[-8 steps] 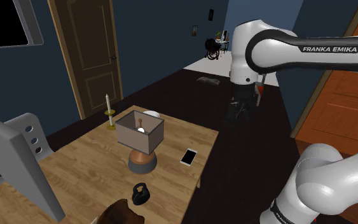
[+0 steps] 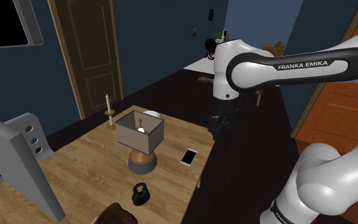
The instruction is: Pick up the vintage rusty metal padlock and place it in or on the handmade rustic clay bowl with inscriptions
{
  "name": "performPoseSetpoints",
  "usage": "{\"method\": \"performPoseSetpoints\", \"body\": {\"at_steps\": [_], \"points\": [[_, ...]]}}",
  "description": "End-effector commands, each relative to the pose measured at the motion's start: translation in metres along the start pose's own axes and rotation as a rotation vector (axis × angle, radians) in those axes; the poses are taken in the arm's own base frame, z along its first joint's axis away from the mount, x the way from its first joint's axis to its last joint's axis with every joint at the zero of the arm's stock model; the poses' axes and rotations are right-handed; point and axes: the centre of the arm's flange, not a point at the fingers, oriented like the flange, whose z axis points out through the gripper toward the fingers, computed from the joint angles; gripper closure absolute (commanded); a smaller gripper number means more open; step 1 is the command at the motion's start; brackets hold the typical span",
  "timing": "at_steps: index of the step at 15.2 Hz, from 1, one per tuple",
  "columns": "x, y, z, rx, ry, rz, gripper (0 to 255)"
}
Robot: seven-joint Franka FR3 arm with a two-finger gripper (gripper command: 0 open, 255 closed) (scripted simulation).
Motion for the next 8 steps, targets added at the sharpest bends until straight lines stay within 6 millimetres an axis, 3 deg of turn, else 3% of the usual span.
{"method": "performPoseSetpoints", "body": {"at_steps": [1, 8], "points": [[0.009, -0.015, 0.017, 0.008, 0.006, 0.022, 0], [0.048, -0.073, 0.071, 0.032, 0.024, 0.090, 0]]}}
